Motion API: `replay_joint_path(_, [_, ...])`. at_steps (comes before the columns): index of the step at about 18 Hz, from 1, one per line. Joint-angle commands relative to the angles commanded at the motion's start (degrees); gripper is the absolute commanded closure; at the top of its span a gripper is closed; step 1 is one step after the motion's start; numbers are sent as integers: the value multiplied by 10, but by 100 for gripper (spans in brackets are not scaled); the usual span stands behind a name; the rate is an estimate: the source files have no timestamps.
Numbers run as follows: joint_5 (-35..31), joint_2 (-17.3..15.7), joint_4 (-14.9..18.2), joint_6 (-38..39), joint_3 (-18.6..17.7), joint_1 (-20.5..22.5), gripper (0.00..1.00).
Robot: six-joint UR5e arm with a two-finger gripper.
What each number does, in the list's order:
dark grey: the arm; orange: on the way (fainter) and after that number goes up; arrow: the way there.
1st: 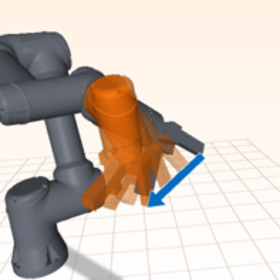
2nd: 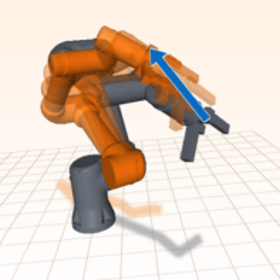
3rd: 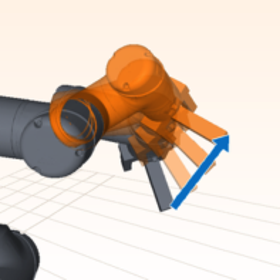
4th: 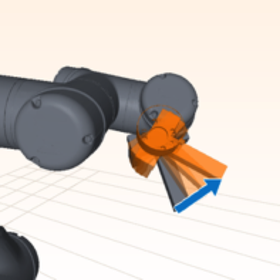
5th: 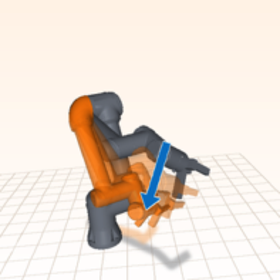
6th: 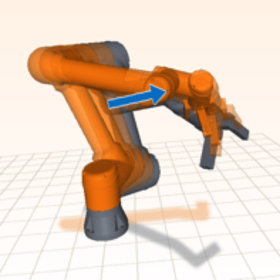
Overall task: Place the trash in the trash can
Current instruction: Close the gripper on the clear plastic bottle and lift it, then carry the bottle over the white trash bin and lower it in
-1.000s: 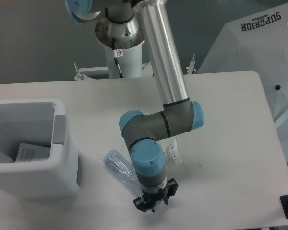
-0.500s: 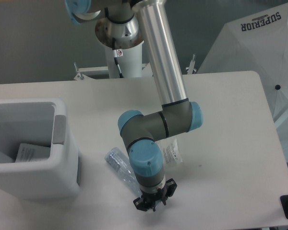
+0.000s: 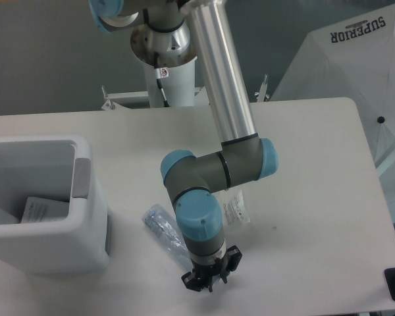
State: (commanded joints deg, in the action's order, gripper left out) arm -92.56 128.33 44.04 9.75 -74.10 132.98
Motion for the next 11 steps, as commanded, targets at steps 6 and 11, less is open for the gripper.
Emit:
replay_joint_path(6, [23, -90, -9, 0, 50, 19, 70])
replay_joint_path(11, [61, -162, -46, 4, 54, 12, 70])
